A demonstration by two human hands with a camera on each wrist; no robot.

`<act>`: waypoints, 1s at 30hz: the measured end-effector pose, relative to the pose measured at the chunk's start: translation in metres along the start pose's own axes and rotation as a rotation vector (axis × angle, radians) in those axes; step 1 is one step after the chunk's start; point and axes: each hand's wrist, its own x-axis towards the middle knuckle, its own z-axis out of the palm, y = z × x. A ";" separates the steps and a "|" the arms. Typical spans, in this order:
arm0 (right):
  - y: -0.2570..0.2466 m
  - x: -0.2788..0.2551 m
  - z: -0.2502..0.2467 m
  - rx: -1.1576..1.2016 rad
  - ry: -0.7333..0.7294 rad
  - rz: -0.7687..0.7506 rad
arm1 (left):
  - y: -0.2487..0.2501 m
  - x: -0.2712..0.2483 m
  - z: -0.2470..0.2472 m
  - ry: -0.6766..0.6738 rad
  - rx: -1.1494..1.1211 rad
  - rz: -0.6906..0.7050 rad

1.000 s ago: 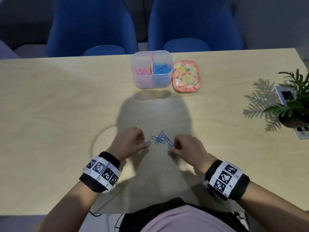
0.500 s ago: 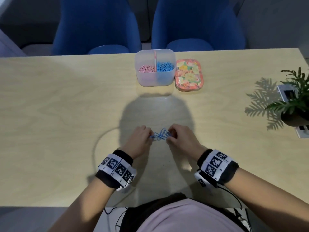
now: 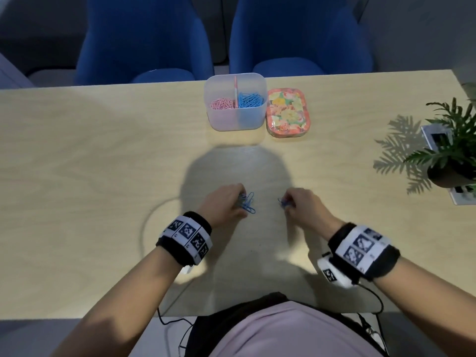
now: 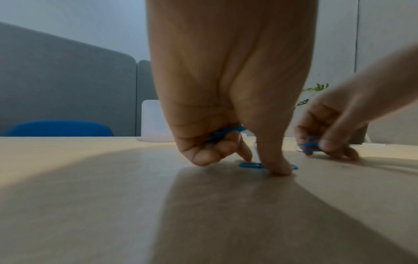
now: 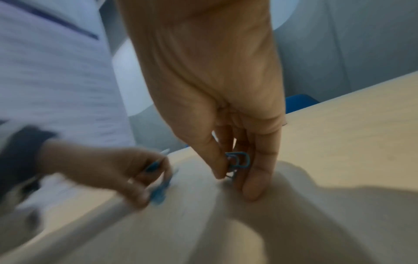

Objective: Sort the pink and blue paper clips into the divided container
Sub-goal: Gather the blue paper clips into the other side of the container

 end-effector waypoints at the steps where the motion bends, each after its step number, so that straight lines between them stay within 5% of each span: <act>1: -0.002 0.007 -0.011 0.023 0.018 0.009 | 0.001 0.001 0.001 -0.005 0.047 0.035; 10: -0.085 0.117 -0.118 0.143 0.328 -0.075 | 0.011 0.010 0.007 -0.105 0.383 0.132; 19: -0.104 0.157 -0.137 0.454 0.228 -0.021 | 0.005 0.015 -0.011 -0.115 -0.066 0.023; 22: -0.071 0.150 -0.133 0.530 0.376 0.052 | 0.002 0.032 -0.037 0.026 -0.247 -0.016; 24: -0.040 0.143 -0.123 0.349 0.423 0.152 | 0.004 0.054 -0.065 0.181 -0.368 -0.056; 28: 0.004 0.132 -0.097 0.070 0.346 0.363 | 0.019 0.111 -0.123 0.489 -0.398 -0.152; 30: 0.013 0.133 -0.087 0.037 0.321 0.418 | 0.027 0.137 -0.142 0.472 -0.284 -0.243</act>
